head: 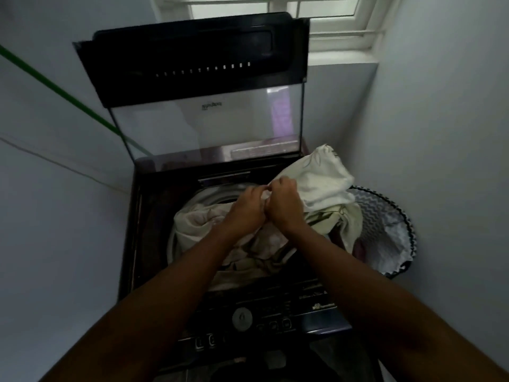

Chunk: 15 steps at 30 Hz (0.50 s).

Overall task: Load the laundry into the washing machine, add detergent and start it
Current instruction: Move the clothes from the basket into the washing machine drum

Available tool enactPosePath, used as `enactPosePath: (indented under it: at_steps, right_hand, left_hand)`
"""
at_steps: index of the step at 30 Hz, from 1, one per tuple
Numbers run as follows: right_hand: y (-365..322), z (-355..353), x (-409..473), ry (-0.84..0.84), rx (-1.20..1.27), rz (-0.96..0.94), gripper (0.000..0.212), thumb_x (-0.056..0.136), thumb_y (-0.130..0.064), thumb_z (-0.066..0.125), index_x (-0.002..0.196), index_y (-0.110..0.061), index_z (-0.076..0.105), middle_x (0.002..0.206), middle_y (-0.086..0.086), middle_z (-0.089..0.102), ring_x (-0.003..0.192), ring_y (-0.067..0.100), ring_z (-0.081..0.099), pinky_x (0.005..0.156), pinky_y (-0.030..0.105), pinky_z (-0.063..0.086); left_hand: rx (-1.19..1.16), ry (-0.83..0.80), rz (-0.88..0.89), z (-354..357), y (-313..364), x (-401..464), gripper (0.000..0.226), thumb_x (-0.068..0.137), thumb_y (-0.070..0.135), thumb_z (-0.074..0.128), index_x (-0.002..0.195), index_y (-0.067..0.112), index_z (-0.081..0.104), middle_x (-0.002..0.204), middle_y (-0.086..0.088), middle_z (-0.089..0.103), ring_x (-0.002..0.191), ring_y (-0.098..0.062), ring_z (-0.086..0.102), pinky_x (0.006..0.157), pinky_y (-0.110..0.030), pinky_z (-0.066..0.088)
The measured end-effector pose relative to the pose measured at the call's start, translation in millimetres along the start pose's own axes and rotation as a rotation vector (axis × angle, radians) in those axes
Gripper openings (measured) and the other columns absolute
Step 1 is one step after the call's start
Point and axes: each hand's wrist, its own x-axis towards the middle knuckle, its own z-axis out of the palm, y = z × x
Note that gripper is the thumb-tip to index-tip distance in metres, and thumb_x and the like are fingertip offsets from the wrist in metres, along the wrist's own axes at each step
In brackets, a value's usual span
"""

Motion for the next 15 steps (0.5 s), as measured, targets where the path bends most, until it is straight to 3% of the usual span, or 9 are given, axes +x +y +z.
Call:
enactPosePath:
  at_steps: [2,4,6,8,10,13,15]
  right_hand:
    - [21,-16,6,0.131,-0.195,0.083,0.030,0.077,-0.021,0.056,0.105,-0.011,0.061,0.109,0.015,0.058,0.102,0.035,0.051,0.081,0.046,0.043]
    - [42,-30,11,0.123,-0.292,0.249,0.052,0.080,-0.030,0.060,0.129,-0.016,0.051,0.137,0.017,0.045,0.125,0.038,0.040,0.097,0.057,0.033]
    - [68,-36,13,-0.005,-0.163,0.457,0.080,0.079,-0.042,0.065,0.148,-0.026,0.026,0.156,0.020,0.013,0.141,0.044,0.018,0.104,0.068,0.024]
    - [91,-39,9,-0.114,0.086,0.646,0.101,0.078,-0.052,0.067,0.152,-0.036,0.001,0.159,0.021,-0.008,0.142,0.049,0.012,0.106,0.068,0.027]
    - [108,-42,4,-0.180,0.256,0.749,0.107,0.075,-0.059,0.068,0.152,-0.038,-0.003,0.157,0.025,0.002,0.137,0.047,0.027,0.108,0.055,0.035]
    - [119,-38,0,-0.232,0.381,0.726,0.082,0.076,-0.057,0.064,0.144,-0.035,0.024,0.141,0.024,0.035,0.123,0.044,0.046,0.101,0.047,0.043]
    - [117,-37,2,-0.216,0.341,0.674,0.066,0.078,-0.061,0.058,0.132,-0.031,0.035,0.129,0.021,0.046,0.114,0.042,0.052,0.094,0.046,0.047]
  left_hand:
    - [-0.010,0.028,0.070,12,24,9,0.077,0.073,0.051,0.053,0.137,0.009,0.049,0.131,-0.018,0.053,0.119,-0.035,0.053,0.102,-0.043,0.045]
    - [-0.001,0.045,0.140,29,41,20,0.078,0.071,0.053,0.054,0.136,0.009,0.051,0.131,-0.020,0.056,0.120,-0.036,0.056,0.102,-0.045,0.048]
    - [-0.003,-0.057,0.122,38,59,27,0.087,0.070,0.059,0.060,0.145,0.018,0.043,0.147,-0.018,0.043,0.136,-0.032,0.042,0.112,-0.040,0.038]
    - [0.014,-0.168,0.113,49,70,33,0.098,0.070,0.055,0.075,0.152,0.027,0.029,0.159,-0.015,0.023,0.147,-0.028,0.024,0.115,-0.036,0.029]
    - [0.045,-0.237,0.104,61,76,38,0.104,0.072,0.041,0.082,0.155,0.030,0.020,0.163,-0.014,0.006,0.149,-0.027,0.016,0.116,-0.036,0.028]
    - [0.085,-0.240,0.134,73,78,44,0.106,0.073,0.033,0.083,0.156,0.025,0.018,0.163,-0.018,-0.001,0.149,-0.034,0.018,0.117,-0.039,0.030]
    - [0.088,-0.224,0.137,77,75,46,0.108,0.072,0.031,0.084,0.156,0.021,0.016,0.162,-0.020,0.001,0.148,-0.037,0.019,0.117,-0.042,0.030]
